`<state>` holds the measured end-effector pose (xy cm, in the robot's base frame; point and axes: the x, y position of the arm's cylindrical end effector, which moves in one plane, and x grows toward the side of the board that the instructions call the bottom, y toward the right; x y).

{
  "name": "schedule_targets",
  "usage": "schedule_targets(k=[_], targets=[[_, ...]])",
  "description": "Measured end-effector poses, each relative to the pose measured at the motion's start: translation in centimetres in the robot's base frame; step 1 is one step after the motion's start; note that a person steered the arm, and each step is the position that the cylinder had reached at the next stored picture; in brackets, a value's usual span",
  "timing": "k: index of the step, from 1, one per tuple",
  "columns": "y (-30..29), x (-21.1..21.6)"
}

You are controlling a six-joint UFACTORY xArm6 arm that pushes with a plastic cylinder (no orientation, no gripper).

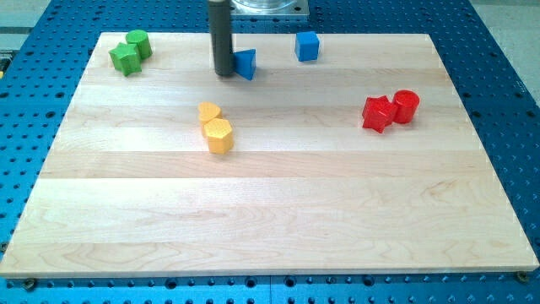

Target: Move the triangle to the bottom center

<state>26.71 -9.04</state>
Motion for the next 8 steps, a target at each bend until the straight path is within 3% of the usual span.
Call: schedule_targets(k=[1, 2, 3, 4, 6, 7, 8], targets=[[2.9, -1.4], [7.1, 7.1], [8.0, 7.5], [9.2, 5.3], [18.8, 5.5], [19.7, 10.3], [17.7, 18.2]])
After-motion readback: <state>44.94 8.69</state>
